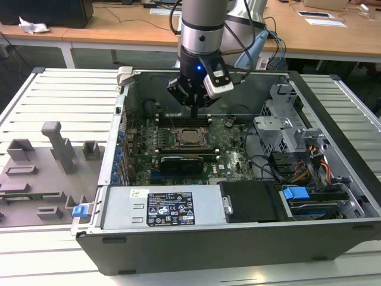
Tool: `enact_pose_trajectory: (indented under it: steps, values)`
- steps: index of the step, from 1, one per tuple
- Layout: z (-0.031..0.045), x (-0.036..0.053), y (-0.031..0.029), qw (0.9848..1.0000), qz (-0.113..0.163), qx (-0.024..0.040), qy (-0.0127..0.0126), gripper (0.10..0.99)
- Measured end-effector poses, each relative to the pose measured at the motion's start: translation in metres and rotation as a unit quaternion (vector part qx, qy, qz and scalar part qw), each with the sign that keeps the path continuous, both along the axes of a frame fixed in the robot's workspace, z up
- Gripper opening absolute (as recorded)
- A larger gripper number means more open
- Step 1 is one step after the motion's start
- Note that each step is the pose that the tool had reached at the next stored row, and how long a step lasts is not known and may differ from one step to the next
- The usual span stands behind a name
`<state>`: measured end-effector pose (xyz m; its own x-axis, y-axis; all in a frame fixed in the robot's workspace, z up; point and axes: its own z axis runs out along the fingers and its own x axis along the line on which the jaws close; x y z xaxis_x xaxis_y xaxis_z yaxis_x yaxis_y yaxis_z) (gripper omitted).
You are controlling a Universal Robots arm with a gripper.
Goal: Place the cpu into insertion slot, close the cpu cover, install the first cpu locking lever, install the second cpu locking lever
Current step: 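Install the first cpu locking lever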
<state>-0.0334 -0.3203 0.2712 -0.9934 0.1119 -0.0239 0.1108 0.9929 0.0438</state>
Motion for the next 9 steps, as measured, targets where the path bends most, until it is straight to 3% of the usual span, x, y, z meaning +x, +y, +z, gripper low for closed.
enact_pose_trajectory:
  steps: [1, 2, 4, 6, 9]
  values:
    - [-0.0001, 0.0, -0.0001, 0.9999, 0.008, 0.0, -0.0065, 0.106]
    - [-0.0003, 0.0001, -0.0001, 0.9998, 0.016, 0.0001, -0.0091, 0.106]
    - [-0.0003, 0.0, -0.0002, 0.9992, 0.039, 0.0002, -0.0099, 0.106]
    - [-0.0003, 0.0001, -0.0002, 0.997, 0.077, 0.0007, -0.0099, 0.106]
    - [-0.0003, -0.0016, -0.0003, 0.9958, 0.091, 0.0009, -0.01, 0.106]
